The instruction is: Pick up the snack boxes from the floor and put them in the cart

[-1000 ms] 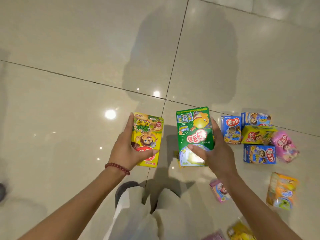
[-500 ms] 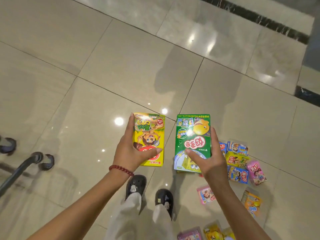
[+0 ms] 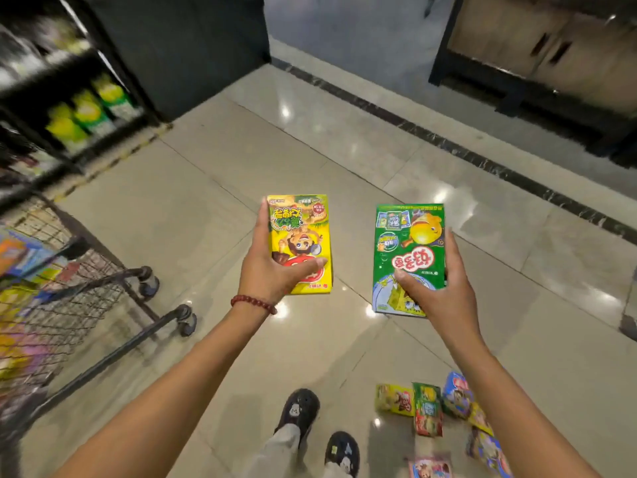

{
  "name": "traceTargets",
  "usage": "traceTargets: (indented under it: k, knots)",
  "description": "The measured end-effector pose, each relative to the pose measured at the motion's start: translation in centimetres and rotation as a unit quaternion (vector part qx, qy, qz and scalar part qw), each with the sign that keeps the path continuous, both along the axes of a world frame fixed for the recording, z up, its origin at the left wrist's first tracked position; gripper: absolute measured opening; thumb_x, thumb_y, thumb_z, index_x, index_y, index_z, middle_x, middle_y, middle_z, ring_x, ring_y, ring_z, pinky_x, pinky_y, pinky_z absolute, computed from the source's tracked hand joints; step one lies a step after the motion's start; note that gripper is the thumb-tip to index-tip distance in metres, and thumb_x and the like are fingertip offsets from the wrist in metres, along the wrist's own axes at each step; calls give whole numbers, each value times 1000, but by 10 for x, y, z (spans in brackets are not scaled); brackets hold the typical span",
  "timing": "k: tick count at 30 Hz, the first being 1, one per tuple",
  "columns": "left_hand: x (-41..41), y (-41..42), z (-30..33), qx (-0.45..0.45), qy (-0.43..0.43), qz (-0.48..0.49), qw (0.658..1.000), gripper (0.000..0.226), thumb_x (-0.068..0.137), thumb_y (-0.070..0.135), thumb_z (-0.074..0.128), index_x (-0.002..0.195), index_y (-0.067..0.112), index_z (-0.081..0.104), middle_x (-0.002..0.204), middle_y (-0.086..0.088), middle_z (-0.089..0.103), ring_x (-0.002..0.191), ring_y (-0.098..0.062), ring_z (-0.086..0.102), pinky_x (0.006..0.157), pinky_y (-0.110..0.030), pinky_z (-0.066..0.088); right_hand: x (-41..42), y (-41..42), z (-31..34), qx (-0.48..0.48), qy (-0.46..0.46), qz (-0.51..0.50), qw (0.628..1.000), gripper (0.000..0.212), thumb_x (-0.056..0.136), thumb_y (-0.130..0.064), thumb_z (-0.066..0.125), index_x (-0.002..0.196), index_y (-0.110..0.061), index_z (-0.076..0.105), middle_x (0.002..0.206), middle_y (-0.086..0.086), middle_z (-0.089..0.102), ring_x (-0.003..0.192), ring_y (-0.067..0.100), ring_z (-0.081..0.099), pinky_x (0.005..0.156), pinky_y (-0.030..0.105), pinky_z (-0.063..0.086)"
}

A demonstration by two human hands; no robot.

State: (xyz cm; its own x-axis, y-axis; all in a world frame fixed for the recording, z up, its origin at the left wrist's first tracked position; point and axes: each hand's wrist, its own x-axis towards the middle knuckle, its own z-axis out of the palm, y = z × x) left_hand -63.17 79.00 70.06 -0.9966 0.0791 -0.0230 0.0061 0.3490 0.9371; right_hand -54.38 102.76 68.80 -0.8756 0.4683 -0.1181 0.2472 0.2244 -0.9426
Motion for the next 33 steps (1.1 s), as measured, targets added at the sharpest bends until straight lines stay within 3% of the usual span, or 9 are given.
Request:
traceTargets:
  k: [3,7,14,16,21,23,26,29,33]
  knots:
    - [9,-30,52,17,43,30,998,127,51,19,92,148,39,13,122,34,45,99,16,56,87,-13,48,-15,-21,46,4,40,40,998,90,72,-21,83,134,-57,29,97,-43,56,85,-22,57,64,5,46]
    - [25,-82,117,21,113,83,990,125,49,25,91,145,42,14,119,36,43,96,23,53,80,-1,42,-38,-65,108,10,108,113,988,91,72,-22,82,130,-60,25,103,-43,49,88,-26,53,64,4,45]
    - [55,-202,194,3,171,185,968,129,39,43,85,146,43,13,127,23,44,110,-4,57,95,-32,49,-76,-180,189,-3,196,242,950,89,73,-24,82,141,-50,30,107,-33,60,94,-7,63,65,15,54]
    - [63,-240,204,5,182,222,958,128,41,41,85,147,42,13,130,22,42,112,-3,56,94,-27,48,-85,-222,201,-15,209,272,939,90,73,-24,82,142,-49,30,111,-27,61,94,-4,65,66,17,55]
    - [79,-344,216,8,217,301,928,124,51,28,88,149,35,13,135,24,33,105,22,44,85,2,36,-100,-341,215,-32,221,340,914,91,73,-24,81,142,-50,28,113,-28,58,91,-11,63,62,13,53]
    - [87,-391,216,6,225,323,919,121,53,25,88,149,34,15,134,25,36,103,28,43,85,1,37,-105,-393,217,-32,222,364,904,91,73,-24,81,140,-52,27,111,-28,58,89,-9,64,61,14,54]
    - [102,-461,217,-6,213,362,908,121,49,44,87,145,47,13,143,22,34,126,4,42,103,-22,39,-113,-471,217,-33,221,399,889,91,73,-27,81,142,-50,27,112,-27,57,89,-8,64,62,16,54]
    - [114,-523,217,-18,203,403,893,116,50,42,84,139,53,9,144,22,29,125,1,40,98,-12,36,-122,-540,214,-37,221,427,876,95,72,-27,82,146,-46,26,118,-20,59,97,0,64,69,24,57]
    - [116,-588,210,-38,202,429,880,116,57,31,88,140,51,10,140,22,29,124,5,31,101,-21,33,-133,-614,202,-34,215,448,867,96,71,-29,83,146,-46,26,120,-18,59,96,2,64,72,29,59]
